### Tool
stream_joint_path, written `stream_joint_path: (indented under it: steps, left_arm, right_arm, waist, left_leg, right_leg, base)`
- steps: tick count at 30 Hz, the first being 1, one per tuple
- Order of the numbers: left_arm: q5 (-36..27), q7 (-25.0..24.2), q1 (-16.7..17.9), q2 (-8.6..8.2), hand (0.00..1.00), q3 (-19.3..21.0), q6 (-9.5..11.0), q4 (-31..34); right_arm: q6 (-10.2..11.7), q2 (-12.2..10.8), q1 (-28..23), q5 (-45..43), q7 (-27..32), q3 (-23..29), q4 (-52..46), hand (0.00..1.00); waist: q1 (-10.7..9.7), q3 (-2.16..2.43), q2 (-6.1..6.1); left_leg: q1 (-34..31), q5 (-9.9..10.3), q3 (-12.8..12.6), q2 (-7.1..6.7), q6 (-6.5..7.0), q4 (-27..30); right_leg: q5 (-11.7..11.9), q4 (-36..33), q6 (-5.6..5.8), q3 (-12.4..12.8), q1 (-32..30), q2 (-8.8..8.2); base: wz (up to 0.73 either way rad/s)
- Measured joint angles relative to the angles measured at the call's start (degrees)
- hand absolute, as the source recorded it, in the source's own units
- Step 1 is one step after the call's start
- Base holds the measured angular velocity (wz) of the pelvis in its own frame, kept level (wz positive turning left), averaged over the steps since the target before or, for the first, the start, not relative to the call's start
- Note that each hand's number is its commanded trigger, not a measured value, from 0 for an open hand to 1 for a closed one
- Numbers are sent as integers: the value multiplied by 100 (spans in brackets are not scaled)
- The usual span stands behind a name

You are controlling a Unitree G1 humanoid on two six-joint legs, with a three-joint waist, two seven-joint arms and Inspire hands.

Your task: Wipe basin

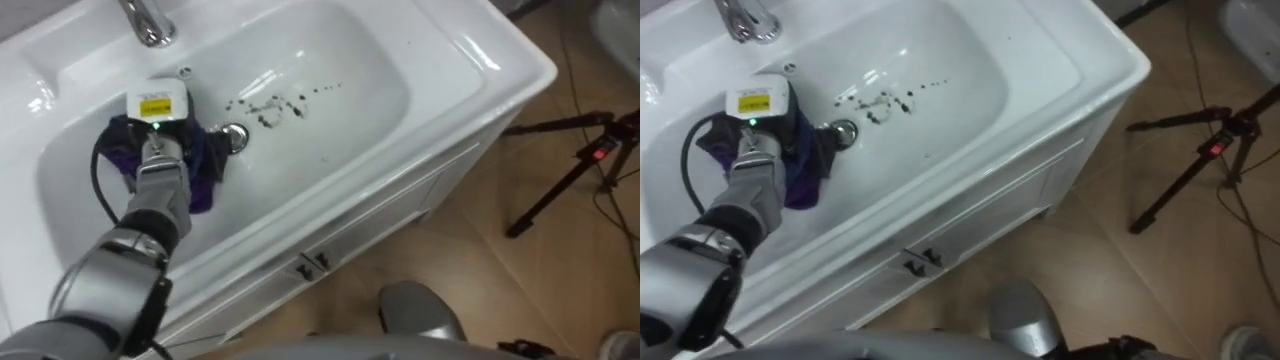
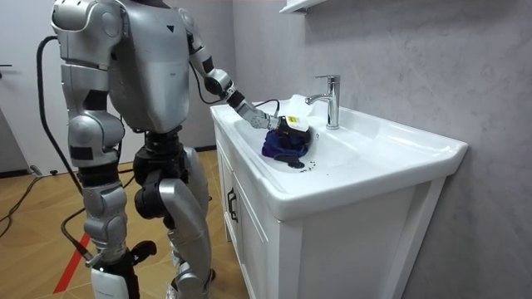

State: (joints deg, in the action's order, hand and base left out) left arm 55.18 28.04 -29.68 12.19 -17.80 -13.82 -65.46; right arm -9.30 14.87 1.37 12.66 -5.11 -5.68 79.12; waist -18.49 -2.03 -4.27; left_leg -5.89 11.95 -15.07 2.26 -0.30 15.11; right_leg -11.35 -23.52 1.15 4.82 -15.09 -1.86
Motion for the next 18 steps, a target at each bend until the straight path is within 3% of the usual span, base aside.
stream_joint_path:
  steps: [2,10,18]
  left_arm:
    - [-202,42,-104,-104,100,28,0,14]
    - [-1456,49,-592,-481,100,-34,106,28]
    - [-2302,54,-851,-596,100,-51,299,143]
  right_arm:
    - [2,-28,66,50,21,-2,18,0]
    - [58,-42,265,120,66,-312,100,0]
    - [49,-39,284,214,67,-445,77,0]
  waist:
    - [-10,-32,50]
    - [-59,-54,102]
    - [-158,-48,108]
  left_leg:
    - [-89,0,4,4,-2,54]
    - [-290,9,9,-14,22,155]
    - [-399,18,5,-6,21,172]
  right_leg:
    - [-14,-52,-3,-1,-99,-1]
    - [-7,-128,6,26,-304,-16]
    - [-8,-140,5,2,-404,-16]
  base:
    - [5]
    - [-2]
    - [0]
